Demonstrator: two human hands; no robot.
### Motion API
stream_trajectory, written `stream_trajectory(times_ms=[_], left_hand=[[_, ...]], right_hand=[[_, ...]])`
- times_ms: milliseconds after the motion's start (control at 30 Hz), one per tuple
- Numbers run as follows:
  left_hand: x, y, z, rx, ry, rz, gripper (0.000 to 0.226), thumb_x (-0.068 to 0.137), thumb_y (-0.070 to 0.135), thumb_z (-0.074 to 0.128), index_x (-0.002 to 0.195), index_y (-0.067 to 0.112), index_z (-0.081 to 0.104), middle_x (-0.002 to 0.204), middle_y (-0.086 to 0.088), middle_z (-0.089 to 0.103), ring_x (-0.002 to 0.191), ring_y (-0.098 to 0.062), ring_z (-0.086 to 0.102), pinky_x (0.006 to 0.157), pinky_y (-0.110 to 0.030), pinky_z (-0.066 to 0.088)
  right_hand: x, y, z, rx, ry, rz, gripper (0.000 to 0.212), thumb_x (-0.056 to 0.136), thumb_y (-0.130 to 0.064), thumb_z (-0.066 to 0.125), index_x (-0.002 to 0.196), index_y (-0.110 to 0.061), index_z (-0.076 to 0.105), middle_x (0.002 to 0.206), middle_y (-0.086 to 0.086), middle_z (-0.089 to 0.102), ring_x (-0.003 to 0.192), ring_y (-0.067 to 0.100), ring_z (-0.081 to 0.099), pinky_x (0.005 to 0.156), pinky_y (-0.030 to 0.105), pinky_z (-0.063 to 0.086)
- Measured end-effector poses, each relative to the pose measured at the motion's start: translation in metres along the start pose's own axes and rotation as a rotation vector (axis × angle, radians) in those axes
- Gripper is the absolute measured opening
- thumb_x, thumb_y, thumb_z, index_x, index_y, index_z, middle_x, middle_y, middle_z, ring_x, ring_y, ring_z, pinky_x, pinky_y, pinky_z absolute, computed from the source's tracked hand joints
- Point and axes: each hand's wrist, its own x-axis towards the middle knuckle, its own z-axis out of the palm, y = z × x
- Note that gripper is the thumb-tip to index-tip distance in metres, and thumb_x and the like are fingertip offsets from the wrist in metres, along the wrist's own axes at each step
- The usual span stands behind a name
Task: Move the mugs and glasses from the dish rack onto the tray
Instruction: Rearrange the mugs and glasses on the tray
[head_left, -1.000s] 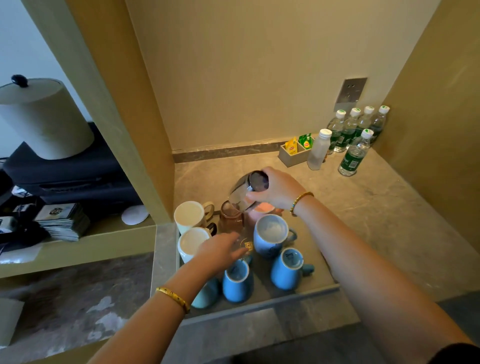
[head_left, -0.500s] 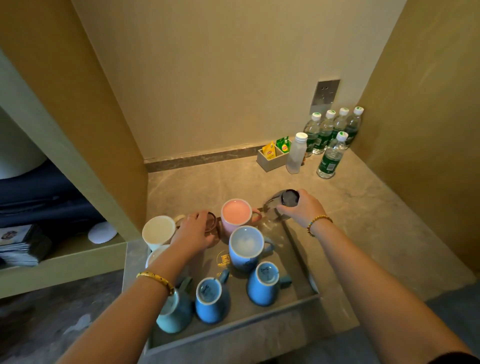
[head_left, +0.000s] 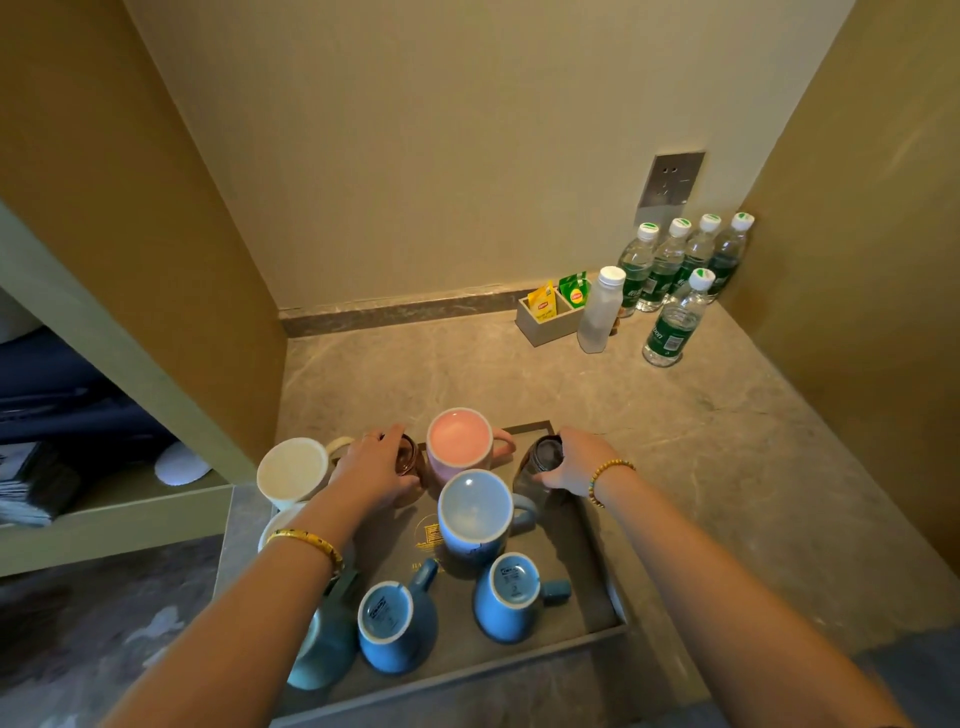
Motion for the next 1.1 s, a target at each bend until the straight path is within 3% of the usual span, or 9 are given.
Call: stream_trajectory(times_ms=[233, 500, 600, 700, 800, 933, 1000, 1100], left_hand=[[0.002, -0.005, -0.003, 0.004, -0.004, 0.032, 0.073, 0.082, 0.036, 0.067, 0.143, 0.022, 0.029, 0.141, -0.01, 0.043, 0.125, -0.028, 0.045, 0.103, -0.037, 0.041], [-0.004, -0.004, -0.004, -0.157, 0.076, 0.006, 0.069, 0.079, 0.035, 0.07, 0.137, 0.018, 0.038, 0.135, -0.009, 0.048, 0.12, -0.027, 0.049, 0.097, -0.036, 0.044], [-0.008, -0.005, -0.006, -0.213, 0.121, -0.031, 0.069, 0.078, 0.036, 0.07, 0.136, 0.019, 0.038, 0.133, -0.01, 0.048, 0.117, -0.027, 0.05, 0.094, -0.036, 0.046], [-0.01, -0.009, -0.012, -0.31, 0.171, -0.05, 0.065, 0.075, 0.035, 0.074, 0.131, 0.018, 0.044, 0.127, -0.01, 0.052, 0.112, -0.025, 0.052, 0.089, -0.033, 0.046], [-0.01, -0.014, -0.021, -0.376, 0.229, -0.061, 0.062, 0.074, 0.034, 0.075, 0.127, 0.017, 0.047, 0.123, -0.012, 0.053, 0.109, -0.026, 0.051, 0.086, -0.033, 0.044], [-0.014, -0.021, -0.033, -0.547, 0.287, -0.112, 0.064, 0.072, 0.033, 0.077, 0.127, 0.017, 0.047, 0.123, -0.01, 0.055, 0.111, -0.025, 0.051, 0.092, -0.035, 0.044], [-0.018, -0.023, -0.036, -0.687, 0.305, -0.146, 0.063, 0.073, 0.033, 0.077, 0.126, 0.017, 0.047, 0.123, -0.008, 0.056, 0.109, -0.023, 0.053, 0.092, -0.036, 0.046], [-0.028, -0.024, -0.039, -0.865, 0.335, -0.203, 0.06, 0.074, 0.034, 0.076, 0.125, 0.019, 0.048, 0.115, -0.003, 0.058, 0.096, -0.016, 0.054, 0.074, -0.023, 0.045]], right_hand=[[0.003, -0.007, 0.013, -0.049, 0.072, -0.058, 0.064, 0.072, -0.038, 0.076, 0.123, -0.014, 0.046, 0.119, 0.007, 0.058, 0.104, 0.025, 0.057, 0.082, 0.031, 0.048], [0.002, -0.007, 0.016, -0.031, 0.056, -0.051, 0.072, 0.074, -0.043, 0.073, 0.13, -0.015, 0.038, 0.129, 0.009, 0.05, 0.112, 0.027, 0.053, 0.089, 0.034, 0.048], [0.0, -0.011, 0.014, -0.058, 0.08, -0.05, 0.081, 0.077, -0.049, 0.068, 0.139, -0.015, 0.028, 0.14, 0.012, 0.037, 0.126, 0.03, 0.041, 0.099, 0.038, 0.042], [-0.005, -0.029, 0.016, -0.022, 0.263, -0.134, 0.071, 0.084, -0.047, 0.059, 0.141, -0.017, 0.027, 0.149, 0.01, 0.026, 0.137, 0.029, 0.025, 0.107, 0.042, 0.033], [-0.01, -0.051, 0.016, 0.091, 0.434, -0.276, 0.049, 0.088, -0.039, 0.056, 0.129, -0.017, 0.042, 0.132, 0.007, 0.041, 0.122, 0.023, 0.038, 0.096, 0.034, 0.042], [-0.015, -0.067, 0.012, 0.184, 0.287, -0.375, 0.03, 0.089, -0.041, 0.053, 0.109, -0.019, 0.05, 0.112, 0.002, 0.049, 0.098, 0.018, 0.05, 0.081, 0.031, 0.047], [-0.016, -0.071, 0.011, 0.191, 0.254, -0.393, 0.027, 0.089, -0.041, 0.054, 0.106, -0.02, 0.05, 0.11, 0.002, 0.049, 0.097, 0.018, 0.051, 0.079, 0.029, 0.045], [-0.018, -0.077, 0.011, 0.195, 0.278, -0.402, 0.033, 0.089, -0.037, 0.056, 0.115, -0.018, 0.048, 0.117, 0.005, 0.047, 0.104, 0.022, 0.049, 0.081, 0.028, 0.041]])
